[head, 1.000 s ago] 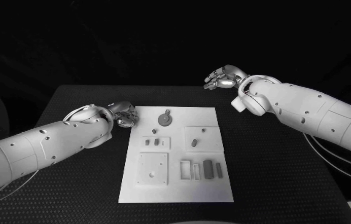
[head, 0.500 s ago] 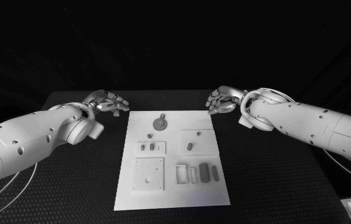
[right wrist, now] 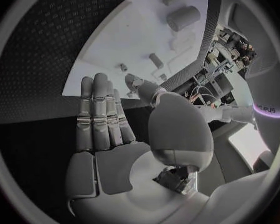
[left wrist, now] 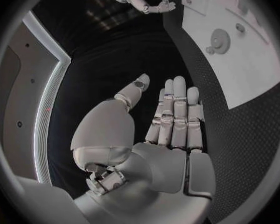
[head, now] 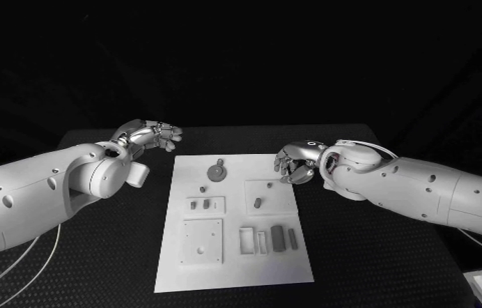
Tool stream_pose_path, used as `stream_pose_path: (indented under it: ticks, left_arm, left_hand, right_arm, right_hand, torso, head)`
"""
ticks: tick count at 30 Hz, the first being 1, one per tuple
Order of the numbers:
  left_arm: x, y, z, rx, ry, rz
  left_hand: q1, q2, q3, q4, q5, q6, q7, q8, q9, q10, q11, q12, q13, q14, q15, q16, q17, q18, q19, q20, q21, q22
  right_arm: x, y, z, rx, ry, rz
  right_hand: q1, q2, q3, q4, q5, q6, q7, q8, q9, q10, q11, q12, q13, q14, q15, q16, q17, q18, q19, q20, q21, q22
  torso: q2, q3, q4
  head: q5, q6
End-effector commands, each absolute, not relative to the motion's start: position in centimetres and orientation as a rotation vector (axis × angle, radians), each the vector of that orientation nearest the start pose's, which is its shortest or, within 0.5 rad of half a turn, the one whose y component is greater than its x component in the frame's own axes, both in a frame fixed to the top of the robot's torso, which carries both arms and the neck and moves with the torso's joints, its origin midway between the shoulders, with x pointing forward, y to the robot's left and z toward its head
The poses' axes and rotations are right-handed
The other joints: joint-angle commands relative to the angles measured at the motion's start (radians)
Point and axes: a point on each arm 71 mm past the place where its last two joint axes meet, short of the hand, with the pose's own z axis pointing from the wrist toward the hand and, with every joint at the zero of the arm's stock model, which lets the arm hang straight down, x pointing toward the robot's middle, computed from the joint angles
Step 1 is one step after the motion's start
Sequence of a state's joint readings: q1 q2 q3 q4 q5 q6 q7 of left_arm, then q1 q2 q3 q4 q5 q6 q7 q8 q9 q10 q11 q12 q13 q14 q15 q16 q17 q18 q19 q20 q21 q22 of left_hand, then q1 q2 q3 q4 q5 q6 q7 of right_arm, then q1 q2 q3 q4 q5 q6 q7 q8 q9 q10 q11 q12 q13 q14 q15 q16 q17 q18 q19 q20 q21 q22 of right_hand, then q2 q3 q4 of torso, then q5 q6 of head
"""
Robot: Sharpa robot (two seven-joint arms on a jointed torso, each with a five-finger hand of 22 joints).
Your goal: Assemble the parts on the task board
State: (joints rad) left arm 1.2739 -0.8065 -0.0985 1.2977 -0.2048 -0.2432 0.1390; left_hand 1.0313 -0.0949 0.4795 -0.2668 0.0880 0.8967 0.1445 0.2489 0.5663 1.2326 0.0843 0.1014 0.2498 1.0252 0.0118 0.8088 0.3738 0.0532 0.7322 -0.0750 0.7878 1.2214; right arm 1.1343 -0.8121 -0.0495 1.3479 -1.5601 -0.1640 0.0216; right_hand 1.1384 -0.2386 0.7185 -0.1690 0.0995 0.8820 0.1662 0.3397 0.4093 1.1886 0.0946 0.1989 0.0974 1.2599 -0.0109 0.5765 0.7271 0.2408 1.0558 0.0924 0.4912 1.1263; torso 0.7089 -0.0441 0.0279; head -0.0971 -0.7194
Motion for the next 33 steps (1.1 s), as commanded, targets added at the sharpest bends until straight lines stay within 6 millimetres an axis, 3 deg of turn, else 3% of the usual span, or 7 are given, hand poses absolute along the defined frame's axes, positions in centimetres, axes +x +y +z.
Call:
stream_pose_path:
  ticks: [1, 9, 11, 15, 18, 27, 33]
  left_arm:
    - [53.1, 25.1, -18.6, -1.064, 1.612, -1.264]
    - [53.0, 24.6, -18.6, -1.072, 1.613, -1.275]
    - [53.0, 24.5, -18.6, -1.071, 1.613, -1.277]
    - [53.0, 24.3, -18.6, -1.070, 1.614, -1.282]
    - [53.0, 24.1, -18.6, -1.069, 1.618, -1.289]
    - [52.8, 23.7, -18.6, -1.064, 1.626, -1.300]
    - [52.8, 23.7, -18.6, -1.066, 1.627, -1.299]
  left_hand:
    - [-0.007, 0.000, -0.005, -0.003, -0.005, -0.007, -0.001, 0.004, -0.002, -0.002, -0.001, -0.004, -0.002, 0.001, 0.009, -0.014, -0.002, -0.014, -0.006, -0.005, -0.009, -0.001]
    - [-0.008, 0.000, -0.007, -0.004, -0.005, -0.010, -0.004, 0.005, -0.003, -0.003, -0.004, -0.006, -0.005, -0.001, 0.017, -0.041, -0.003, -0.013, -0.012, 0.003, -0.020, -0.002]
    - [-0.008, 0.001, -0.007, -0.004, -0.005, -0.010, -0.003, 0.005, -0.003, -0.004, -0.003, -0.006, -0.006, -0.001, 0.017, -0.044, -0.003, -0.012, -0.012, 0.003, -0.021, -0.002]
    - [-0.009, 0.001, -0.007, -0.004, -0.004, -0.011, -0.001, 0.005, -0.004, -0.004, -0.002, -0.006, -0.006, 0.000, 0.018, -0.047, -0.003, -0.012, -0.013, 0.004, -0.022, -0.001]
    - [-0.010, 0.001, -0.008, -0.003, -0.004, -0.012, 0.001, 0.006, -0.004, -0.004, 0.000, -0.007, -0.007, 0.002, 0.018, -0.050, -0.002, -0.011, -0.012, 0.005, -0.023, -0.001]
    - [-0.012, 0.001, -0.009, -0.002, -0.004, -0.013, 0.004, 0.006, -0.005, -0.005, 0.005, -0.008, -0.008, 0.003, 0.019, -0.056, 0.000, -0.011, -0.013, 0.006, -0.026, 0.000]
    - [-0.015, 0.001, -0.011, 0.000, -0.004, -0.015, 0.009, 0.006, -0.006, -0.007, 0.009, -0.009, -0.009, 0.005, 0.020, -0.061, 0.001, -0.010, -0.013, 0.007, -0.028, 0.001]
  right_arm:
    - [48.9, -22.5, -24.3, -0.414, 1.798, 0.481]
    - [48.5, -20.7, -25.3, -0.456, 1.766, 0.468]
    - [48.5, -20.6, -25.6, -0.459, 1.757, 0.459]
    - [48.7, -20.4, -25.9, -0.464, 1.744, 0.444]
    - [48.8, -20.1, -26.2, -0.463, 1.736, 0.442]
    - [49.1, -20.0, -27.0, -0.468, 1.738, 0.422]
    - [49.0, -19.5, -27.4, -0.479, 1.748, 0.432]
  right_hand:
    - [0.005, -0.019, 0.017, 0.007, -0.019, 0.007, -0.004, 0.003, -0.004, 0.005, 0.003, -0.015, 0.000, 0.012, 0.000, 0.007, 0.011, 0.021, 0.013, -0.001, 0.008, 0.007]
    - [0.018, -0.043, 0.046, 0.025, -0.045, 0.013, -0.008, 0.001, -0.007, 0.012, 0.002, -0.038, 0.001, 0.028, -0.003, 0.021, 0.038, 0.021, 0.030, -0.010, 0.023, 0.022]
    - [0.020, -0.045, 0.049, 0.027, -0.046, 0.014, -0.008, 0.001, -0.008, 0.014, 0.002, -0.042, 0.001, 0.031, -0.003, 0.025, 0.043, 0.021, 0.033, -0.012, 0.025, 0.025]
    - [0.022, -0.051, 0.055, 0.029, -0.048, 0.016, -0.009, 0.002, -0.008, 0.014, 0.002, -0.045, 0.002, 0.030, -0.003, 0.027, 0.047, 0.021, 0.033, -0.013, 0.027, 0.028]
    - [0.022, -0.053, 0.059, 0.031, -0.049, 0.014, -0.010, 0.001, -0.009, 0.012, 0.003, -0.049, 0.001, 0.029, -0.002, 0.028, 0.050, 0.021, 0.033, -0.013, 0.028, 0.030]
    - [0.023, -0.056, 0.066, 0.033, -0.050, 0.012, -0.010, -0.001, -0.009, 0.011, 0.003, -0.055, 0.001, 0.029, -0.002, 0.030, 0.054, 0.021, 0.032, -0.014, 0.029, 0.032]
    - [0.022, -0.055, 0.073, 0.036, -0.050, 0.014, -0.010, 0.001, -0.009, 0.013, 0.003, -0.057, 0.001, 0.029, -0.002, 0.032, 0.058, 0.021, 0.034, -0.014, 0.030, 0.034]
  torso:
    - [-0.009, -0.0058, 0.0082]
    - [-0.013, -0.0112, 0.0106]
    - [-0.012, -0.0115, 0.0121]
    - [-0.010, -0.0081, 0.0127]
    - [-0.010, -0.0102, 0.0178]
    - [-0.008, -0.0133, 0.0195]
    - [-0.009, -0.0122, 0.0175]
  head:
    - [-0.007, -0.011]
    - [0.007, -0.014]
    - [0.011, -0.014]
    - [0.019, -0.012]
    - [0.026, -0.015]
    - [0.038, -0.018]
    - [0.044, -0.021]
